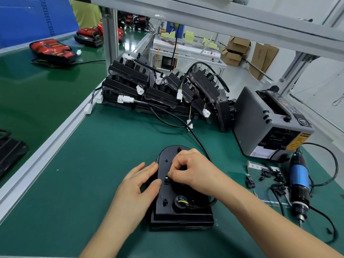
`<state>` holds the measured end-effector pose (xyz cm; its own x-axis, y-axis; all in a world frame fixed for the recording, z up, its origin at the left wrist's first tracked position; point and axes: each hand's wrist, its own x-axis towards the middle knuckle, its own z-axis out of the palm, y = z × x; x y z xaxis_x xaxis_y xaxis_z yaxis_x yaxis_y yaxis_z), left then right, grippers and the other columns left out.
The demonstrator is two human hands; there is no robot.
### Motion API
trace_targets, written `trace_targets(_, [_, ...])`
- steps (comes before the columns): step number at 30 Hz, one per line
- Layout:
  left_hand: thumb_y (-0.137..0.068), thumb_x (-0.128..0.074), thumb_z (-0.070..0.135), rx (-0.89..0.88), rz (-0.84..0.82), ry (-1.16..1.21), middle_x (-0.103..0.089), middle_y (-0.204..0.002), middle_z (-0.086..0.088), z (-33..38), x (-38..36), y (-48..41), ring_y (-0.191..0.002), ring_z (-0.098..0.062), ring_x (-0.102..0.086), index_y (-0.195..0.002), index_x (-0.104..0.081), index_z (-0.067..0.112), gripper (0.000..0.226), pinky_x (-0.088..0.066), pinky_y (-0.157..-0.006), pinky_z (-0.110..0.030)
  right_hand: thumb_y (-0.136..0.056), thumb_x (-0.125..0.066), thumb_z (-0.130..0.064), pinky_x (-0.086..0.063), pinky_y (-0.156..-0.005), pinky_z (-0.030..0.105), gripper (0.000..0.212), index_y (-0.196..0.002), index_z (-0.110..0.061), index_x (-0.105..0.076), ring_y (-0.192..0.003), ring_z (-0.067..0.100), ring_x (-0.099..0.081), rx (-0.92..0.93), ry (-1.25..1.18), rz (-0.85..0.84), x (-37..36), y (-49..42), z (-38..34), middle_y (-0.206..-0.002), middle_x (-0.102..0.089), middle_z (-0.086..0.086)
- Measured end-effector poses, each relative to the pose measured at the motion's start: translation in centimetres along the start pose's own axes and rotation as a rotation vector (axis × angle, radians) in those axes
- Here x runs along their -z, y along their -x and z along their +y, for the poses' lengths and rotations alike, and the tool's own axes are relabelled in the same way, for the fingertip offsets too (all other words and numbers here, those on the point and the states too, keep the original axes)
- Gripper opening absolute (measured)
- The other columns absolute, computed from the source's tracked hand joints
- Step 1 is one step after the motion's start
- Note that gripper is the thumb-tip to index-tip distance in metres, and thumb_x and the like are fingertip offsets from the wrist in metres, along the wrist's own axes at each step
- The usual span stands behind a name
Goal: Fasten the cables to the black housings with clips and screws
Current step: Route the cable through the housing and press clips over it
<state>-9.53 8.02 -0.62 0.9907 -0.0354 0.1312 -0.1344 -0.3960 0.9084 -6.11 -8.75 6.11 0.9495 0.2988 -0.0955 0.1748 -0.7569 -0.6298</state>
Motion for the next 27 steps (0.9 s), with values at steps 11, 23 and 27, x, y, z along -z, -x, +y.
trace_targets(11, [-0.087, -0.062, 0.023, 0.033, 0.0, 0.018, -0.046, -0.12, 0.042, 0.1, 0.0, 0.0, -0.123, 0.028, -0.02, -0.124, -0.058, 0.038, 0.041, -0.02, -0.106, -0.013, -0.081, -0.066, -0.023, -0.039, -0.087, 0.022, 0.023, -0.061, -0.028, -0.057, -0.103, 0.006, -0.041, 0.02, 0.077, 0.021, -0.3, 0.0, -0.2, -0.089, -0.059, -0.011])
trace_targets(23, [-0.082, -0.066, 0.03, 0.084, 0.047, 0.034, -0.041, -0.108, 0.049, 0.4, -0.4, -0.1, -0.119, 0.03, -0.022, -0.115, -0.061, 0.045, 0.037, -0.025, -0.104, -0.017, -0.081, -0.065, -0.025, -0.039, -0.083, 0.02, 0.016, -0.065, -0.025, -0.06, -0.098, 0.005, -0.041, 0.037, 0.11, 0.068, -0.9, -0.1, 0.1, -0.087, -0.06, -0.01])
trace_targets(27, [-0.077, -0.068, 0.041, 0.156, 0.102, -0.041, -0.039, -0.13, 0.026, 1.2, -0.7, 0.0, -0.129, 0.009, -0.031, -0.109, -0.058, 0.051, 0.035, -0.026, -0.097, -0.019, -0.08, -0.065, -0.026, -0.038, -0.081, 0.019, 0.017, -0.064, -0.027, -0.059, -0.097, 0.004, -0.041, 0.041, 0.111, 0.083, -1.0, -0.1, 0.2, -0.087, -0.06, -0.011])
